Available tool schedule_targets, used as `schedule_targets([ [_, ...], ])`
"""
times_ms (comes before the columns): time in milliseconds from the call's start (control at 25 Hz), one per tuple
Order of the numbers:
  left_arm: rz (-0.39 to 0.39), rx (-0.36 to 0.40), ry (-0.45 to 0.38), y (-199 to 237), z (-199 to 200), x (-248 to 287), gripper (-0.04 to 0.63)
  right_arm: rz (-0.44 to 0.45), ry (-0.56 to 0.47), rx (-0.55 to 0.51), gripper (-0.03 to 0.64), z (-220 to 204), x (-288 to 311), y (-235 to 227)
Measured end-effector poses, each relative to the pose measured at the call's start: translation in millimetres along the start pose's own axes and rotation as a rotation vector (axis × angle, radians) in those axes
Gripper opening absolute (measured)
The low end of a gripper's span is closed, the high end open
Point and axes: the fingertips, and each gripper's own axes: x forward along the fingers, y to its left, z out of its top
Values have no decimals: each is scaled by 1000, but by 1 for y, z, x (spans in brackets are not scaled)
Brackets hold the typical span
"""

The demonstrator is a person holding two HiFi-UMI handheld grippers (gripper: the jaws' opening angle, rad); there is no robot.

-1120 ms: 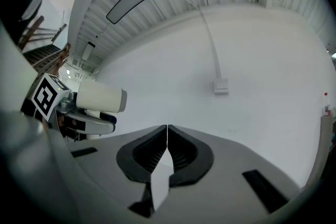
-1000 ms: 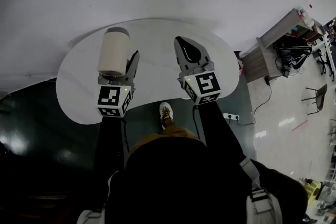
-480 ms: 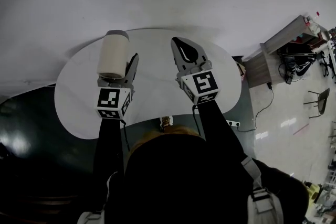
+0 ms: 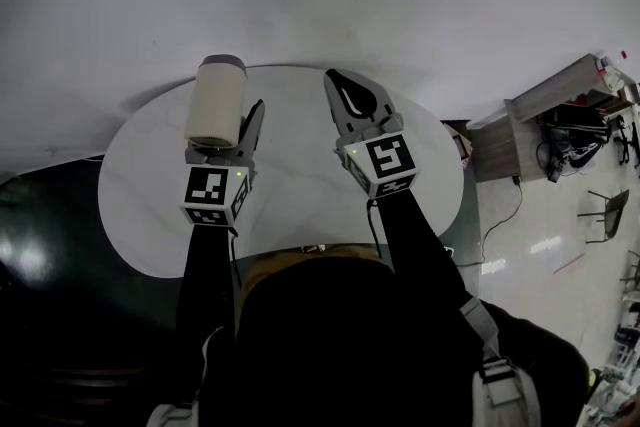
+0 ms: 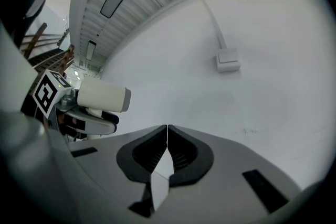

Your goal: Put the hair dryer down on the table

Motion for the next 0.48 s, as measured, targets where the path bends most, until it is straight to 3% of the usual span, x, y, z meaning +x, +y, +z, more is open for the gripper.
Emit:
schedule_targets([
  [480,-27,-17,40,0,-18,27,199,-27,2,17,28,-13,11,-20],
])
